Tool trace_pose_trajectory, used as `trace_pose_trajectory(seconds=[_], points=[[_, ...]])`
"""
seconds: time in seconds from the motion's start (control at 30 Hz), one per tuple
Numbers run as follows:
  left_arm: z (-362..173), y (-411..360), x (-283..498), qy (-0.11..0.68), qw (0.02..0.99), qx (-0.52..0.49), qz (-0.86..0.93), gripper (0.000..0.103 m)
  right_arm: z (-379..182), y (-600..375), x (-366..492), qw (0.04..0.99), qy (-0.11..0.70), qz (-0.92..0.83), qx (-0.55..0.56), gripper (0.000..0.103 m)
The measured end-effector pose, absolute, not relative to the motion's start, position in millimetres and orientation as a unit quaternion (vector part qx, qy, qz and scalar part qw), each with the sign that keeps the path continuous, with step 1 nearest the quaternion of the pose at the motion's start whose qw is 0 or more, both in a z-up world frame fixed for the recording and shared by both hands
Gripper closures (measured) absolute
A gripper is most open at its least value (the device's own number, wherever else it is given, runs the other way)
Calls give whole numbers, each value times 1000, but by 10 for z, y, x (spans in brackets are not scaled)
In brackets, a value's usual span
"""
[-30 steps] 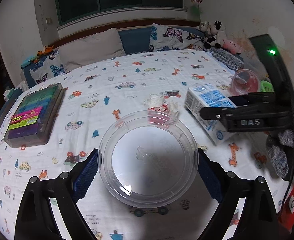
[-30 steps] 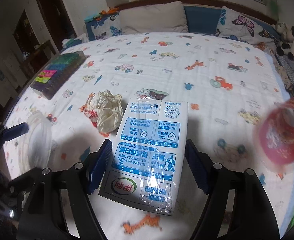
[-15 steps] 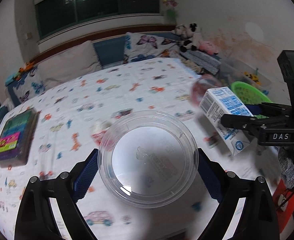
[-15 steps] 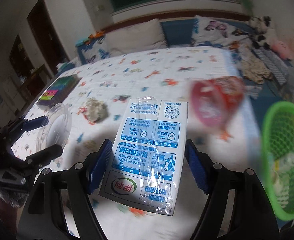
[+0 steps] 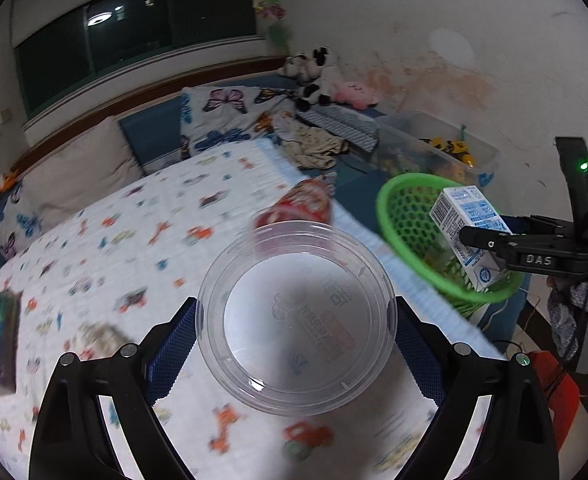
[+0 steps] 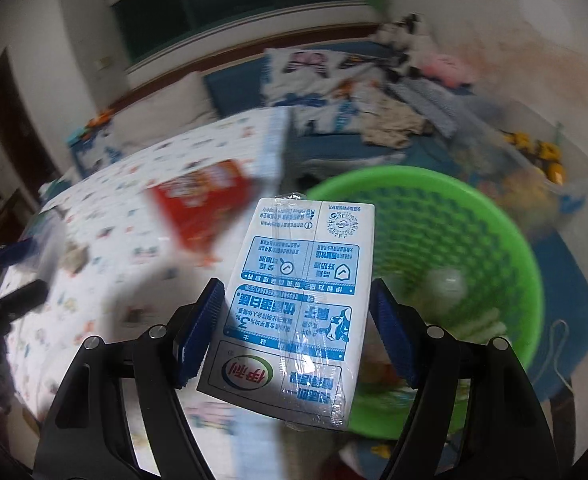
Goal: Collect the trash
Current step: 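Drop milk carton and clear plastic lid into green basket with both tools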
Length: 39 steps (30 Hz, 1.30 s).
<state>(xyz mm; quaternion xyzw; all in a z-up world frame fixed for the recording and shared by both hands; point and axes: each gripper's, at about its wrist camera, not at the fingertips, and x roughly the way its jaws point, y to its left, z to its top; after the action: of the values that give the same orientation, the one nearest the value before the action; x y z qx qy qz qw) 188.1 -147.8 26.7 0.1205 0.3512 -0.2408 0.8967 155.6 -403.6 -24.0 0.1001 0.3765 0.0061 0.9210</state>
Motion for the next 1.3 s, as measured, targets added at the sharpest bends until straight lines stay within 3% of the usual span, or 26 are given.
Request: trace_pose_trajectory(seconds=[0.53, 1.3], points=[[358, -2539, 2111, 350, 881, 153, -278, 13, -539, -4830, 1552, 913, 376, -45, 150, 29], [-138, -3348, 2358, 420, 841, 153, -305, 11, -395, -4995, 1093, 922, 342, -47, 174, 25]])
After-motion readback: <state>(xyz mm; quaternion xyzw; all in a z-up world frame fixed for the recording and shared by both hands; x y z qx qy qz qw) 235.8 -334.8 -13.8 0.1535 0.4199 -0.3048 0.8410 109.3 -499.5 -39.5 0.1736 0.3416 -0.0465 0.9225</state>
